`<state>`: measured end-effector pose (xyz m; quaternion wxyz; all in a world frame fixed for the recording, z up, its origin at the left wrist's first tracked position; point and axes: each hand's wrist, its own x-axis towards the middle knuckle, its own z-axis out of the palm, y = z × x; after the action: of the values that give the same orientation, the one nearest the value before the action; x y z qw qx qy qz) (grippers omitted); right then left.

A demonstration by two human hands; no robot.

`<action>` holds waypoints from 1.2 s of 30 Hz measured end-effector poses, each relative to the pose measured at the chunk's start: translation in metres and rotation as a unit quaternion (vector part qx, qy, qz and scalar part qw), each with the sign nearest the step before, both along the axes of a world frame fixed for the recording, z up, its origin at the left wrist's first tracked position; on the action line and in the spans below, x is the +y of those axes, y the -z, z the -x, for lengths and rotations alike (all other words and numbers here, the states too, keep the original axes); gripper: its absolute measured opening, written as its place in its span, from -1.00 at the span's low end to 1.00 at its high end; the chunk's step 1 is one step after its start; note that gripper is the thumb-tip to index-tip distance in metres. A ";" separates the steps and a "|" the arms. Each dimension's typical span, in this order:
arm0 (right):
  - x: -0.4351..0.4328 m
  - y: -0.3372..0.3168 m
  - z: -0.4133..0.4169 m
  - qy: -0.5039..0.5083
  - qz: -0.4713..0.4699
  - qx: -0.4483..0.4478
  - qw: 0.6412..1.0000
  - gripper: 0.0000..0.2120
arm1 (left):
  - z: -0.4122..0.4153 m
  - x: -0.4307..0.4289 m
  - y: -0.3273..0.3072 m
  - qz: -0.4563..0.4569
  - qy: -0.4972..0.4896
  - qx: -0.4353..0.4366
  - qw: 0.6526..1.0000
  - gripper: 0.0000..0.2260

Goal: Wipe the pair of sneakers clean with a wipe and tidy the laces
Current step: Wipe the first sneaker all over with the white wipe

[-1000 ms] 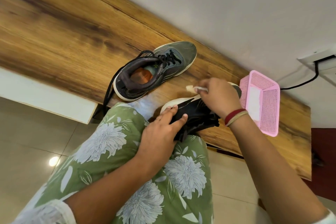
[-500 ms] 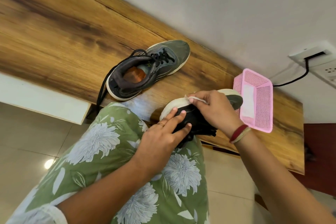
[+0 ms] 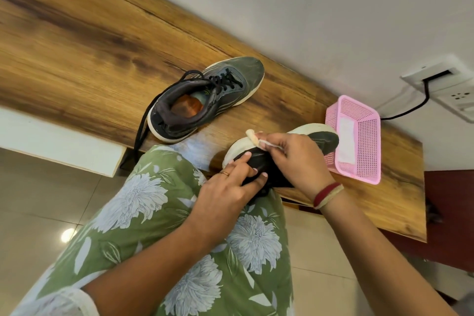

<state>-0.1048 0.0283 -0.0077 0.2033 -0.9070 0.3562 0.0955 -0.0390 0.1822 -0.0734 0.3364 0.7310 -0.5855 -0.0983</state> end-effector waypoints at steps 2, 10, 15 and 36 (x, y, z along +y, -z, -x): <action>0.007 0.003 0.000 -0.036 -0.024 -0.013 0.999 -0.74 | -0.001 0.000 -0.001 -0.007 -0.001 0.003 1.000 -0.68; -0.029 -0.009 0.020 0.204 0.032 -0.085 0.975 -0.77 | 0.003 0.000 0.002 0.002 -0.003 0.025 1.000 -0.65; 0.003 0.003 0.019 0.142 0.024 -0.030 0.989 -0.77 | 0.002 -0.001 0.000 -0.004 0.008 0.041 0.999 -0.52; 0.028 0.002 0.019 0.070 0.085 -0.065 0.992 -0.67 | -0.004 -0.009 0.015 0.057 -0.064 0.169 0.982 -0.54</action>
<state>-0.1243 0.0566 -0.0097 0.1542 -0.8982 0.4115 -0.0092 -0.0350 0.1734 -0.0883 0.4774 0.7195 -0.4764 -0.1654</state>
